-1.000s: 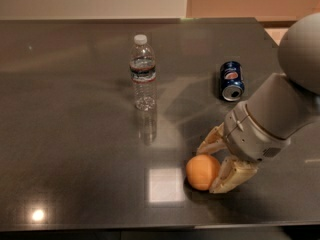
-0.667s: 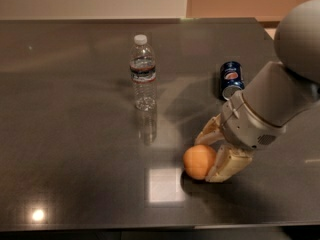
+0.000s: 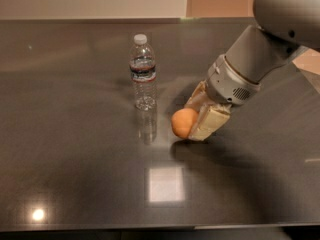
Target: Move orange near water bottle
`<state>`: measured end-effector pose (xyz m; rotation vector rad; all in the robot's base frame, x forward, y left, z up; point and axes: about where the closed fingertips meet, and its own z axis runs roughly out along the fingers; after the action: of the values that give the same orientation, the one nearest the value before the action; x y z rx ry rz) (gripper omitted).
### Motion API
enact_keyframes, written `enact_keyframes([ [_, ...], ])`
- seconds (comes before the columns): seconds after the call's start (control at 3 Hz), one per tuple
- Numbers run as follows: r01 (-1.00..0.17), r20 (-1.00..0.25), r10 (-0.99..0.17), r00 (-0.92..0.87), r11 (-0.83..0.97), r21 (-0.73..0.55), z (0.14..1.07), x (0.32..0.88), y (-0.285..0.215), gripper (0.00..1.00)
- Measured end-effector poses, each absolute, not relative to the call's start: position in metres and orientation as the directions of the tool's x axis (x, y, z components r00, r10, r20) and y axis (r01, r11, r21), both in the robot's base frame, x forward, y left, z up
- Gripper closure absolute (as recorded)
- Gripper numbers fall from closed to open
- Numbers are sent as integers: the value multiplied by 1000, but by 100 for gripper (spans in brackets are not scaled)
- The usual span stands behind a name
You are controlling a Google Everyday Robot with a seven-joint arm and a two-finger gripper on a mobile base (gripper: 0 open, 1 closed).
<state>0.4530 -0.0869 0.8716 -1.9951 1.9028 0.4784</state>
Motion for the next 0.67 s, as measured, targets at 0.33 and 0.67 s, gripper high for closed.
enact_keyframes([
  [0.33, -1000, -490, -872, 22, -22, -6, 870, 485, -66, 100],
  [0.67, -1000, -490, -871, 16, -12, -12, 864, 505, -48, 100],
])
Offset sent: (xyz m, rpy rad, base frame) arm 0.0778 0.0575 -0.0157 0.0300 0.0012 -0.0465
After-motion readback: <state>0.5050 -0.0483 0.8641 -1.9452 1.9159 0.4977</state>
